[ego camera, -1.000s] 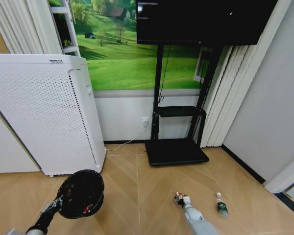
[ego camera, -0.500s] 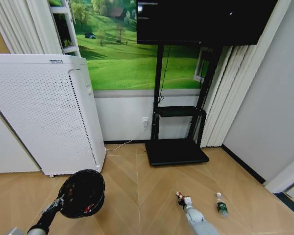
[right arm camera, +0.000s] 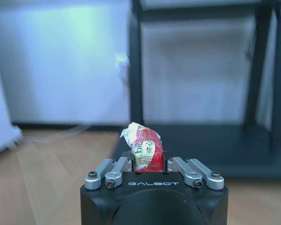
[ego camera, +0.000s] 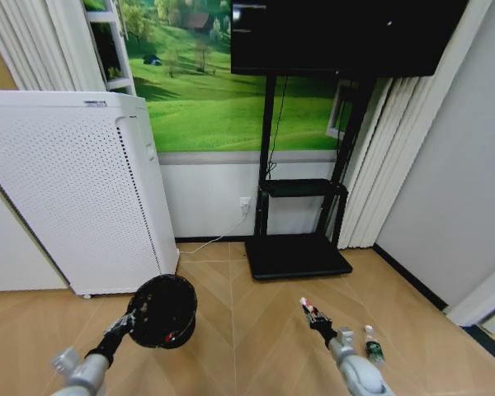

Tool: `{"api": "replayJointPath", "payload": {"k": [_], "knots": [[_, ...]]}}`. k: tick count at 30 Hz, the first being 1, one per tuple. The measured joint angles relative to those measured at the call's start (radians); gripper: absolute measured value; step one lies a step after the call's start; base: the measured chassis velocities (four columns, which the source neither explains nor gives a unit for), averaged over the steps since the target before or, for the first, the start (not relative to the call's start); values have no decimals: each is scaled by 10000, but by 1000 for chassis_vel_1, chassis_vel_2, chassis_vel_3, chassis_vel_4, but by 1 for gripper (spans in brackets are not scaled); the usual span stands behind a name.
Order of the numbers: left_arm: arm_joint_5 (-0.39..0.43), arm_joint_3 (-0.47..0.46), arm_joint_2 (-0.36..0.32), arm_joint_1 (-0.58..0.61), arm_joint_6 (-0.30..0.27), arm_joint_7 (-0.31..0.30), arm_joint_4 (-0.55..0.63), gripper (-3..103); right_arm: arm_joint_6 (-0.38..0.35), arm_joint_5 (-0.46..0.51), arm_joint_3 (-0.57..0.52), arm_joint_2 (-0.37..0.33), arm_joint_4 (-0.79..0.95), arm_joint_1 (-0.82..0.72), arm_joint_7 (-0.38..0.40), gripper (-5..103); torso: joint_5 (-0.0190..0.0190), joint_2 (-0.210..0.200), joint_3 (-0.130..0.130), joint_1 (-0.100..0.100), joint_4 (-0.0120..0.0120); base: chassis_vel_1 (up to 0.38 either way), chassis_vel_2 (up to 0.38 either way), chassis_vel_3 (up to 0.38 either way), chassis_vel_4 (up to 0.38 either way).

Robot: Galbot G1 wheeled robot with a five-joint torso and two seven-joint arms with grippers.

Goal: Pick up the trash bin and place the garbage on the floor into it.

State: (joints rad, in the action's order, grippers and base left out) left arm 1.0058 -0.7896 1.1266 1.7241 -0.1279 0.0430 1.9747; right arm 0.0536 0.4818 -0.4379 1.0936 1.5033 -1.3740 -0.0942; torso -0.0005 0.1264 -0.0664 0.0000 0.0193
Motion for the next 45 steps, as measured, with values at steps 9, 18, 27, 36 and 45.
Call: {"api": "replayJointPath", "payload": {"k": [9, 18, 27, 36, 45], "knots": [[-728, 2286, -579, -1148, 66, -192, -591, 7, 244, 73, 195, -838, 4384, -1510, 319, 28, 8, 0, 0, 0, -17, 7, 12, 4, 7], [-779, 6304, -789, -4304, 190, -102, -2768, 7, 1229, -491, 219, -315, 6256, -3601, -935, 28, 7, -1, 0, 0, -10, 0, 0, 0, 0], [-983, 9097, -286, -6302, 5, 400, -3490, 7, 1339, -1014, -44, -138, 6229, -3991, -1105, 28, 8, -1, 0, 0, -6, 0, 0, 0, 0], [-845, 9699, -243, -6510, -120, 719, -3064, 7, 1579, -1334, -52, 54, 5976, -4282, -1281, 28, 8, -3, 0, 0, -8, 0, 0, 0, 0], [-942, 9108, -237, -5897, -159, 834, -2485, 7, 1563, -1239, -7, -20, 6056, -4299, -1275, 54, 5, -2, 0, 0, -7, 0, 0, 0, 0]]}}
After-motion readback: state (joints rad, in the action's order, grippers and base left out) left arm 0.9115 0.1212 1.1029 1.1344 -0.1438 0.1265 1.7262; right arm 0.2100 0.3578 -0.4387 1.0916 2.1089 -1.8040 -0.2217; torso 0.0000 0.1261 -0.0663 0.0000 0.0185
